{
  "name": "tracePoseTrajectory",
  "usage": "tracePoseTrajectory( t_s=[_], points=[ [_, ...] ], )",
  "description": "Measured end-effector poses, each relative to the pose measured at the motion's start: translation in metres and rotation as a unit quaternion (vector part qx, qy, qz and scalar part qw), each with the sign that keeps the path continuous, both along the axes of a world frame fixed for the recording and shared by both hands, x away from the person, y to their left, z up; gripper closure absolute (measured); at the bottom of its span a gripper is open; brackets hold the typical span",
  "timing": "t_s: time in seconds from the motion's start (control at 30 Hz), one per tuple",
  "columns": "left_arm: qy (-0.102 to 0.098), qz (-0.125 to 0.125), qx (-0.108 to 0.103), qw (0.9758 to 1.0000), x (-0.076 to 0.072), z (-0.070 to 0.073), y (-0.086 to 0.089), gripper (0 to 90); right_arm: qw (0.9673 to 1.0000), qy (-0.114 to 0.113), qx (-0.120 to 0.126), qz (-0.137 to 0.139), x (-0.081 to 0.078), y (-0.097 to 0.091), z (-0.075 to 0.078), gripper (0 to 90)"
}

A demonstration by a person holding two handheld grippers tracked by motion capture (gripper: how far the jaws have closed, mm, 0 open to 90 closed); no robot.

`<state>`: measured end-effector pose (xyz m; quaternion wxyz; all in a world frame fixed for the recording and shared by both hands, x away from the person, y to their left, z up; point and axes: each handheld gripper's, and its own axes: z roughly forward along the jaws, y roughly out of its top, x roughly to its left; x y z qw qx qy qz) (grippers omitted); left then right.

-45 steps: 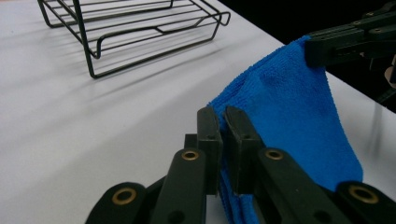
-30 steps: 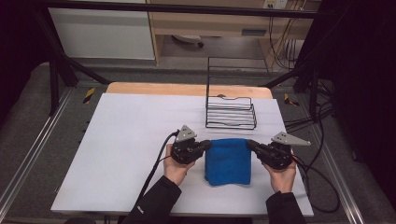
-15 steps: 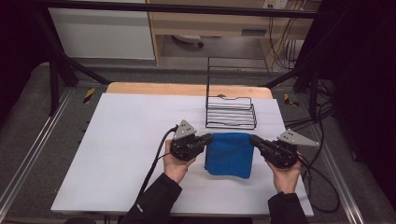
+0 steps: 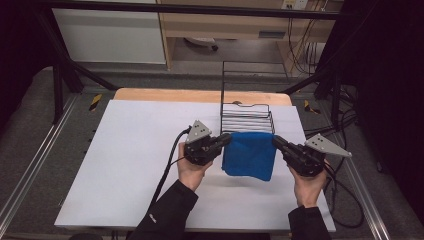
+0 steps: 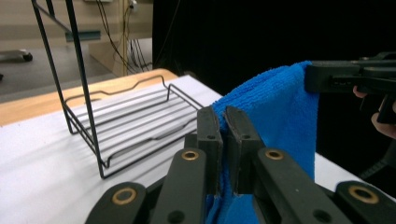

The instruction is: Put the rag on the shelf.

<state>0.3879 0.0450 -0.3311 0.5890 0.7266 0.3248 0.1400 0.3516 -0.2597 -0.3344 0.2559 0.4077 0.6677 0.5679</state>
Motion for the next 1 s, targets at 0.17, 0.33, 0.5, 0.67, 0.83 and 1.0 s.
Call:
tracePoseTrajectory(
  t_s=[0.17, 0.33, 0.5, 0.67, 0.83, 1.0],
  points=[
    [-0.01, 0.002, -0.01, 0.9999, 0.002, 0.008, 0.0, 84.7, 0.9998, -0.019, 0.005, -0.007, 0.0, 0.0, 0.011, 86.2],
    [-0.018, 0.005, -0.02, 0.9996, 0.006, 0.016, 0.002, 84.7, 0.9993, -0.036, 0.006, -0.013, 0.002, 0.003, 0.02, 86.2],
    [-0.026, 0.008, -0.028, 0.9992, 0.01, 0.025, 0.004, 84.7, 0.9986, -0.05, 0.006, -0.017, 0.005, 0.006, 0.028, 86.2],
    [-0.034, 0.011, -0.034, 0.9988, 0.015, 0.035, 0.004, 84.7, 0.9979, -0.061, 0.01, -0.021, 0.008, 0.007, 0.037, 86.2],
    [-0.046, 0.013, -0.037, 0.9982, 0.019, 0.045, 0.003, 84.6, 0.9968, -0.074, 0.011, -0.028, 0.011, 0.008, 0.046, 86.1],
    [-0.056, 0.014, -0.047, 0.9972, 0.022, 0.054, 0.002, 84.6, 0.9954, -0.087, 0.024, -0.032, 0.014, 0.008, 0.053, 86.2]
  ],
)
